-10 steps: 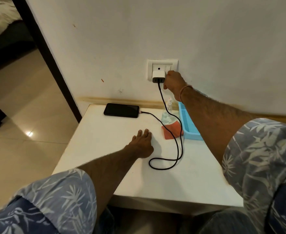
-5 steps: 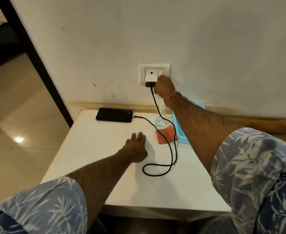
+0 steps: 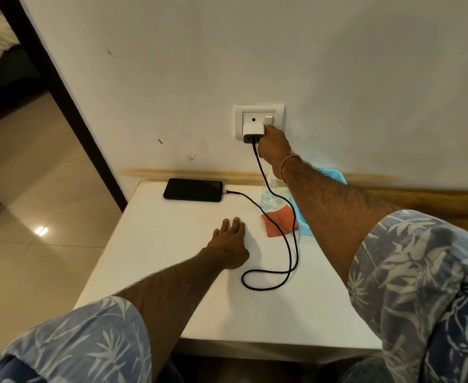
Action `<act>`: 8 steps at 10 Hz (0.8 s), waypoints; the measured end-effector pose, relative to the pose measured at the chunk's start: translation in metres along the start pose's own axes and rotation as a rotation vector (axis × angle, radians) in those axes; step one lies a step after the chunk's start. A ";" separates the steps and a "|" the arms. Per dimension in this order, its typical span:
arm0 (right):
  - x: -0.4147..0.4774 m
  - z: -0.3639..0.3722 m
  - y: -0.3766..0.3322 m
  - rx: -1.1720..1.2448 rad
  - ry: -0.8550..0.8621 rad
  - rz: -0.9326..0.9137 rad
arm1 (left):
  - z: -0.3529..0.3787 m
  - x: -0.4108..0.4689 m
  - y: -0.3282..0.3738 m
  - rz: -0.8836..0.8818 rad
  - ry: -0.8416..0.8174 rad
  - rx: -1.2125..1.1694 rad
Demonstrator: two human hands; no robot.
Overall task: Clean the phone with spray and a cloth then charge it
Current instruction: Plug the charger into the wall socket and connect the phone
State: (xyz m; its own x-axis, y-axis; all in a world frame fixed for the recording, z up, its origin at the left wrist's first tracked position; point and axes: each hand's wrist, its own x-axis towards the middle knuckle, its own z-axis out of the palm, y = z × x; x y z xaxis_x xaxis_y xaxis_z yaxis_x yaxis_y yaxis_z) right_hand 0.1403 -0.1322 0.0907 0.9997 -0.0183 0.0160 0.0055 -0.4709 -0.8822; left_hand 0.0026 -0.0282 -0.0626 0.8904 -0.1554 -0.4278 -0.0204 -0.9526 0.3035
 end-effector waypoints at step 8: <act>-0.003 -0.015 0.007 -0.130 -0.019 -0.020 | -0.003 -0.004 -0.001 0.015 -0.001 -0.003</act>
State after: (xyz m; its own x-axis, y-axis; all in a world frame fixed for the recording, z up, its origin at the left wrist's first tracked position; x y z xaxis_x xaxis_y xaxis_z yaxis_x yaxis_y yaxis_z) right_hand 0.1370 -0.1490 0.0920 0.9997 0.0081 0.0234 0.0237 -0.5817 -0.8130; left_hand 0.0005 -0.0261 -0.0583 0.8897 -0.1702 -0.4237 -0.0329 -0.9494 0.3123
